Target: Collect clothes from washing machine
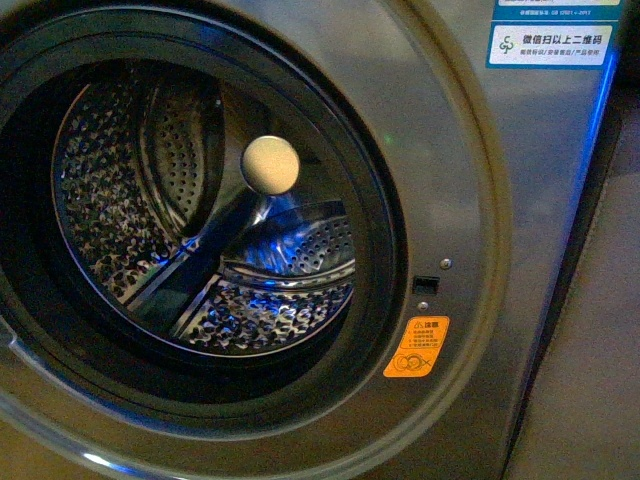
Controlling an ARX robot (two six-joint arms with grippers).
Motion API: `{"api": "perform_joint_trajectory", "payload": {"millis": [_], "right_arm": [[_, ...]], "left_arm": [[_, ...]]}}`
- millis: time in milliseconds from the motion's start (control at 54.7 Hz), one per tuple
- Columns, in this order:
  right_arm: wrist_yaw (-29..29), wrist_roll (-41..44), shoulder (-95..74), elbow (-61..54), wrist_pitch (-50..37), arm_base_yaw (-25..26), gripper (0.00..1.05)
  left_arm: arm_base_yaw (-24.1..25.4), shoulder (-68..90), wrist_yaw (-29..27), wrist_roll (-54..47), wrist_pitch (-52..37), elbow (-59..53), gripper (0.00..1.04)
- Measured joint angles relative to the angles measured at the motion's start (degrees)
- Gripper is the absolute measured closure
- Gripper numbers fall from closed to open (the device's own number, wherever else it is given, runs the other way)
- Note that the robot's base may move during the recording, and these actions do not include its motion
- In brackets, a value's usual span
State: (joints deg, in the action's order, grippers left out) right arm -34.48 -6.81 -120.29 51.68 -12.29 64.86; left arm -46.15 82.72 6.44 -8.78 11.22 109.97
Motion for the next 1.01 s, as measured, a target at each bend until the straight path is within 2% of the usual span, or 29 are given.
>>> {"api": "perform_joint_trajectory", "payload": {"millis": [439,640,805,1006], "right_arm": [[-10.7,-12.5,25.5,3.1,-7.0,3.5,0.07],[-12.0,-19.8,35.4,5.4,-14.2,1.5,0.07],[-12.0,-24.9,44.6,5.9,-17.0,-5.4,0.07],[-9.9,-27.0,59.7,0.2,-17.1,-19.9,0.07]], "left_arm": [[0.0,0.0,0.0,0.0,0.0,0.0,0.07],[0.0,0.0,0.0,0.0,0.0,0.0,0.07],[0.0,0.0,0.0,0.0,0.0,0.0,0.07],[0.0,0.0,0.0,0.0,0.0,0.0,0.07]]}}
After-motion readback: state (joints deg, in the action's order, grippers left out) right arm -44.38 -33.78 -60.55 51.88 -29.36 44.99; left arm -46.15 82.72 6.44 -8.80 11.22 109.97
